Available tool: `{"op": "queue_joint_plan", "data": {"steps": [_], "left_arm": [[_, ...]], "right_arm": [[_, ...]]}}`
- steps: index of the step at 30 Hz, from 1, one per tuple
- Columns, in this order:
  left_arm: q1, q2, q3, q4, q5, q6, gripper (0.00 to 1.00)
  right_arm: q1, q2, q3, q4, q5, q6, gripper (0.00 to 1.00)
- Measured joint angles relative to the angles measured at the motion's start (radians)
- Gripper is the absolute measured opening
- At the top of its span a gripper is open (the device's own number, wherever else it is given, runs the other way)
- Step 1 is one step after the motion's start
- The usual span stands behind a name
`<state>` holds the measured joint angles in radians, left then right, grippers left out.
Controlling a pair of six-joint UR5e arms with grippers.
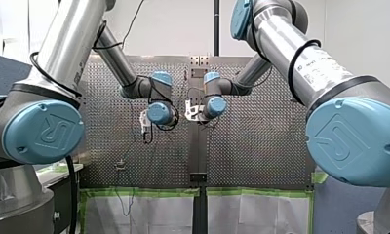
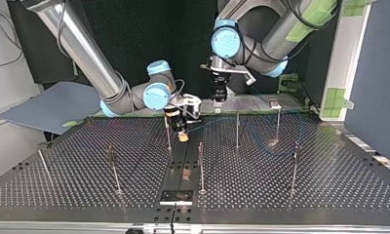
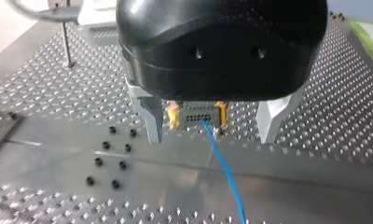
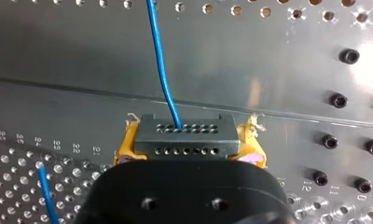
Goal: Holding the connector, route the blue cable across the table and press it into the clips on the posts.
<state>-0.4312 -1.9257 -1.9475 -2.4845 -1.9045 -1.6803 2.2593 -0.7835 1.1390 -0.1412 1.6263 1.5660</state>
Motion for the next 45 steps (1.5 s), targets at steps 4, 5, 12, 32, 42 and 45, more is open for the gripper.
{"op": "queue_joint_plan", "data": {"steps": [4,5,12,32,42,45], "left_arm": [[-0.006,-0.034,0.034,0.000,-0.011,-0.012,1.00],[-0.005,-0.044,0.044,0.000,-0.012,-0.017,1.00],[0.014,-0.105,0.104,0.004,-0.013,-0.058,1.00],[0.065,-0.247,0.216,0.037,-0.024,-0.112,1.00],[0.058,-0.252,0.219,0.020,-0.042,-0.100,0.90],[0.056,-0.252,0.219,0.017,-0.049,-0.097,0.54]], "right_arm": [[-0.002,-0.014,0.000,0.004,0.000,0.001,0.00],[-0.002,-0.019,0.000,0.004,0.000,0.001,0.00],[-0.003,-0.030,0.000,0.005,-0.007,0.002,0.00],[-0.002,-0.030,0.001,0.007,-0.018,0.002,0.00],[-0.003,-0.030,0.001,0.006,-0.020,0.002,0.00],[-0.004,-0.030,0.001,0.006,-0.022,0.002,0.00]]}}
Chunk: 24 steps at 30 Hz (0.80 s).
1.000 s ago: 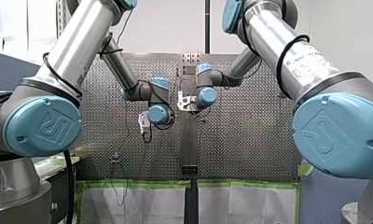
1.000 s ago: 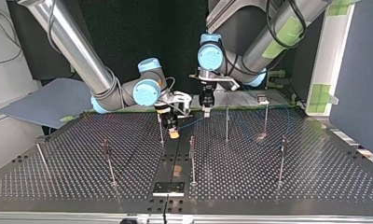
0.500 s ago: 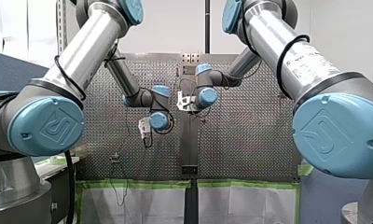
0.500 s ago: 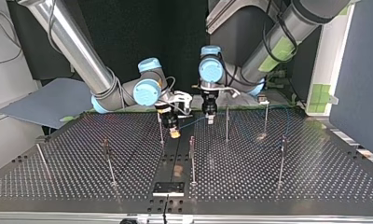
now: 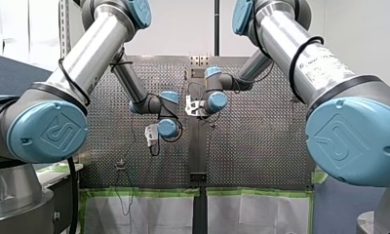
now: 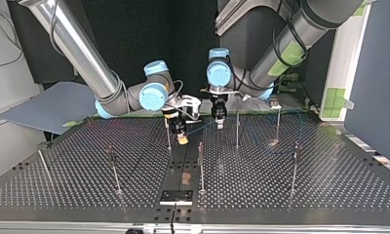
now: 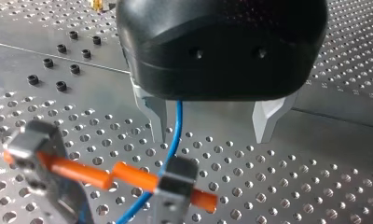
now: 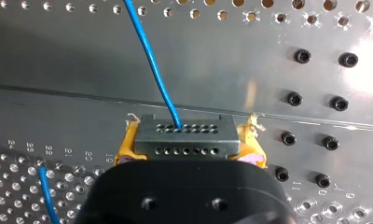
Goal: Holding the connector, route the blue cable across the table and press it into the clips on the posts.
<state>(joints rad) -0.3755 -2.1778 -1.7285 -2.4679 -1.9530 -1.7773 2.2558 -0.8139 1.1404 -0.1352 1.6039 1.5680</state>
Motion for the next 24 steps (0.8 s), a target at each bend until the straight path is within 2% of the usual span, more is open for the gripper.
{"op": "queue_joint_plan", "data": {"steps": [1,2,3,4,6,19,24], "left_arm": [[0.000,0.000,0.000,0.000,0.000,0.000,0.54],[-0.001,0.000,0.000,0.000,0.000,0.001,0.40],[-0.001,0.000,0.000,0.001,0.001,0.001,0.21],[-0.002,0.000,0.000,0.001,0.003,0.001,0.21],[-0.003,0.000,0.000,0.004,0.009,0.001,0.00],[-0.005,0.004,0.001,0.003,0.009,-0.005,0.00],[-0.008,0.025,0.001,-0.009,-0.003,-0.013,0.00]], "right_arm": [[0.000,0.000,0.000,0.000,0.000,0.000,0.00],[0.000,0.000,0.000,0.000,0.000,0.000,0.00],[0.000,0.000,0.000,0.000,-0.001,0.000,0.00],[0.000,0.000,0.000,0.000,-0.001,0.000,0.00],[0.000,0.000,0.000,0.000,-0.001,0.000,0.00],[0.000,0.000,0.000,0.000,-0.004,0.000,0.00],[0.000,-0.001,-0.001,0.005,-0.005,-0.001,0.00]]}}
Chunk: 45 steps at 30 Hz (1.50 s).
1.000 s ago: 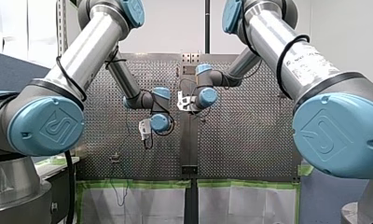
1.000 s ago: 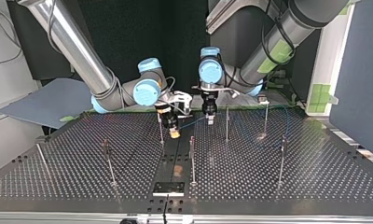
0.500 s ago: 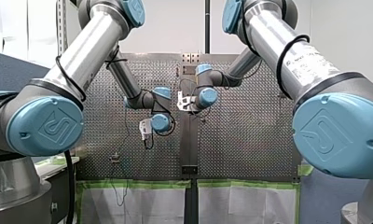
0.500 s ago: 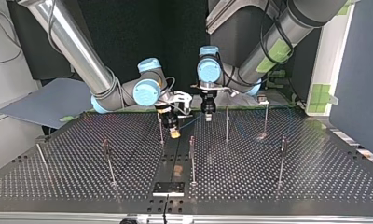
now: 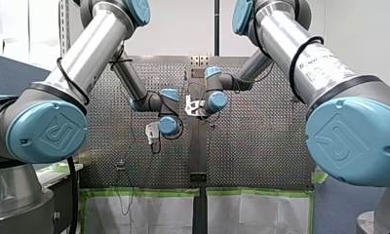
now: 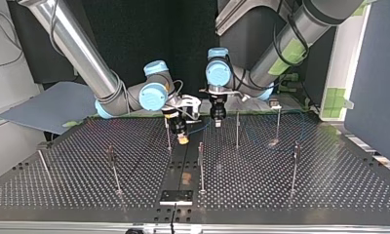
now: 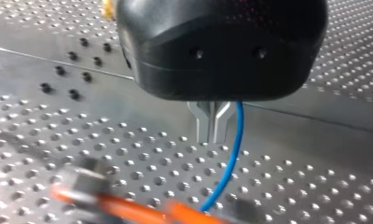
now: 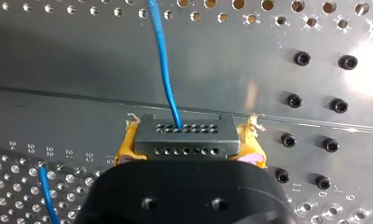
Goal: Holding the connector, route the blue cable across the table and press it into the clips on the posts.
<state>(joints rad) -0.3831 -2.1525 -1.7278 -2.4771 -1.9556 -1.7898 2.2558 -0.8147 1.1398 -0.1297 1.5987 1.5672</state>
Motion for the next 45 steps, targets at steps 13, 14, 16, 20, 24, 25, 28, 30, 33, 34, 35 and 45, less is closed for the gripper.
{"op": "queue_joint_plan", "data": {"steps": [13,14,16,20,24,25,28,30,33,34,35,45], "left_arm": [[-0.006,0.049,-0.001,-0.064,-0.010,-0.011,0.00],[-0.007,0.052,-0.001,-0.067,-0.016,-0.010,0.00],[-0.008,0.058,0.000,-0.070,-0.026,-0.009,0.00],[-0.011,0.085,0.000,-0.075,-0.041,-0.007,0.00],[-0.013,0.116,-0.001,-0.081,-0.045,-0.003,0.00],[-0.014,0.124,-0.001,-0.083,-0.046,-0.003,0.00],[-0.017,0.150,-0.001,-0.095,-0.046,0.000,0.00],[-0.020,0.169,0.000,-0.104,-0.047,0.002,0.00],[-0.022,0.194,0.000,-0.111,-0.048,0.004,0.00],[-0.022,0.200,0.000,-0.112,-0.048,0.004,0.00],[-0.023,0.206,0.000,-0.113,-0.048,0.004,0.00],[-0.038,0.277,-0.001,-0.128,-0.072,0.006,0.00]], "right_arm": [[-0.001,-0.043,0.000,0.038,-0.001,0.006,0.00],[-0.002,-0.049,0.000,0.041,-0.002,0.008,0.00],[-0.001,-0.058,0.000,0.047,-0.002,0.010,0.00],[-0.002,-0.077,0.000,0.060,-0.002,0.013,0.00],[-0.005,-0.097,0.000,0.080,-0.001,0.028,0.00],[-0.005,-0.105,0.001,0.087,-0.001,0.033,0.00],[-0.005,-0.130,0.002,0.105,-0.002,0.046,0.00],[-0.004,-0.148,0.002,0.111,-0.002,0.052,0.00],[-0.004,-0.173,0.002,0.117,-0.002,0.059,0.00],[-0.004,-0.180,0.002,0.120,-0.002,0.061,0.00],[-0.003,-0.190,0.003,0.123,-0.002,0.063,0.00],[-0.009,-0.277,0.012,0.135,-0.002,0.078,0.00]]}}
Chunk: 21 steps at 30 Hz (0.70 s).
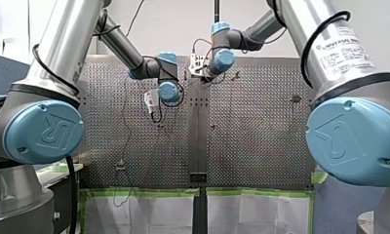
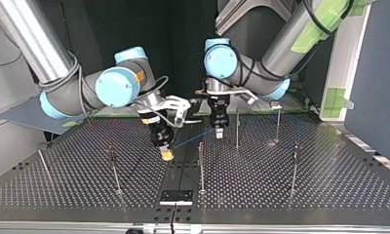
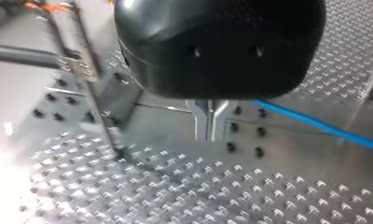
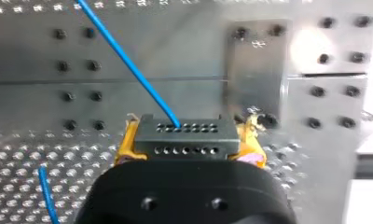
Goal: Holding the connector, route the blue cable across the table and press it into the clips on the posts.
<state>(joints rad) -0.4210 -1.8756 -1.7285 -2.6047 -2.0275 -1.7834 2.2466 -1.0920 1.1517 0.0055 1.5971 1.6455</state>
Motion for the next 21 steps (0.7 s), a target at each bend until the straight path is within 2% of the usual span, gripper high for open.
{"op": "queue_joint_plan", "data": {"steps": [9,21], "left_arm": [[-0.005,0.082,0.000,-0.022,-0.017,0.003,0.00],[-0.011,0.105,0.000,-0.016,-0.011,0.004,0.00]], "right_arm": [[0.001,-0.066,0.001,0.004,0.000,0.002,0.00],[0.007,-0.072,0.014,0.003,0.001,0.002,0.00]]}}
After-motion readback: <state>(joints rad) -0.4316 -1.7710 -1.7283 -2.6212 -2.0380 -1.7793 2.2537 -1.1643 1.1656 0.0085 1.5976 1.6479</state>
